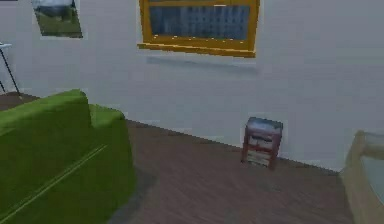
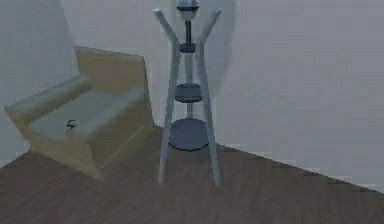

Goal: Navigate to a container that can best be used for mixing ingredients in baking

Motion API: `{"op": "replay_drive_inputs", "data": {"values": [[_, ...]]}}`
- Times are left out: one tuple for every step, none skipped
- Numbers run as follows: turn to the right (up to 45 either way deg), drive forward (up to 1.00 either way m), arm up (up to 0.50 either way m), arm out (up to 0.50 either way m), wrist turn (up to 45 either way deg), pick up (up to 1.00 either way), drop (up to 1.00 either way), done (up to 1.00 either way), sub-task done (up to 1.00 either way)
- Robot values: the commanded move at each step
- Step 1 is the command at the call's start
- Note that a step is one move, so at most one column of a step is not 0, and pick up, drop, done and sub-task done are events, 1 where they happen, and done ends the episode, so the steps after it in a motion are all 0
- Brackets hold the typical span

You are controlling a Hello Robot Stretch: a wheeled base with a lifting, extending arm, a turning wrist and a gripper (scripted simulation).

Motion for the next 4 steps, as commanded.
{"op": "replay_drive_inputs", "data": {"values": [[0.0, 1.00, 0.00, 0.00, 0.0, 0.00, 0.00, 0.00, 0.00], [6.0, 0.00, 0.00, 0.00, 0.0, 0.00, 0.00, 0.00, 0.00], [0.0, 0.10, 0.00, 0.00, 0.0, 0.00, 0.00, 0.00, 0.00], [-39.0, 0.00, 0.00, 0.00, 0.0, 0.00, 0.00, 0.00, 0.00]]}}
